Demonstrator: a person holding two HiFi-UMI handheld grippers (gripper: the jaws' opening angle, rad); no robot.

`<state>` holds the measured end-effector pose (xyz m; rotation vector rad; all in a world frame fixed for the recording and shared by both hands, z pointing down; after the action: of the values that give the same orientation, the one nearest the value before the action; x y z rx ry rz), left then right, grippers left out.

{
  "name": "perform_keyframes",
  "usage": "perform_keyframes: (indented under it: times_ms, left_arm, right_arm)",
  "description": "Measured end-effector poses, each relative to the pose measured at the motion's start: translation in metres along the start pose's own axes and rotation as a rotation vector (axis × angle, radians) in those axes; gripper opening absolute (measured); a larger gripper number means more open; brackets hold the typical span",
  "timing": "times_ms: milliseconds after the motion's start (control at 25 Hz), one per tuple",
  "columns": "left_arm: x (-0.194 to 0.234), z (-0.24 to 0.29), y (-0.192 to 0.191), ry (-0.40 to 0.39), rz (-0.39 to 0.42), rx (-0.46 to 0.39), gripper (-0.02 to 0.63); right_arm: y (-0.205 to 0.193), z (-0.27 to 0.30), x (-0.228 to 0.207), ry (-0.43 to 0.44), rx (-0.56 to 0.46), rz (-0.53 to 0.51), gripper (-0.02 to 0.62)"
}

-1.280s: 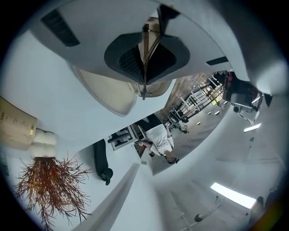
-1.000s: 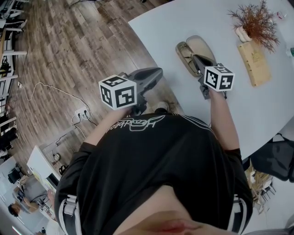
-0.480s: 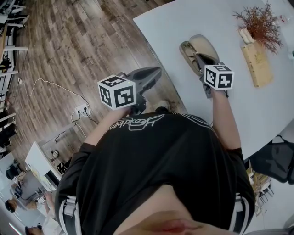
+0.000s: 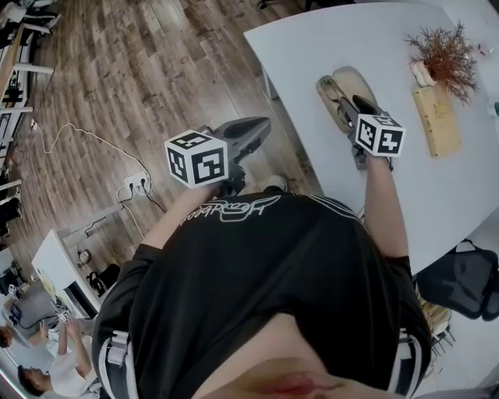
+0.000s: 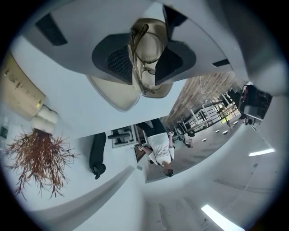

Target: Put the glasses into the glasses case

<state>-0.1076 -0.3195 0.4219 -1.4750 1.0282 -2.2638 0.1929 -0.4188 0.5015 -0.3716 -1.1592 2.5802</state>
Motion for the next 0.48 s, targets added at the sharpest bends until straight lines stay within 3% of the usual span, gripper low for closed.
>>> perform_keyframes:
  times_ms: [320,480]
  left_arm:
    - [-0.023,-0.03,-0.007,-0.044,0.026,-0.029,0.006]
    - [-0.043,-0.048,-0.012,-0.083,0.05,-0.044,0.006]
  right_arm:
    - [0.011,-0.064,0.027,-0.043,-0.13,0.0,0.12]
    - [0.014,-0.113,0.057,-0.02,-0.229,0.023,0.12]
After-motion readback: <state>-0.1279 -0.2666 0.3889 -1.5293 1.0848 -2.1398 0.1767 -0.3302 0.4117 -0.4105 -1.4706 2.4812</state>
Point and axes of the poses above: the fingertips, and each gripper's own axes: z forward along the fingers, x to its left, y out of its top, the point moved 9 cm from there along -z, backward along the fingers, and after that the axes turned 9 degrees about -y, right-handed, at the moved point
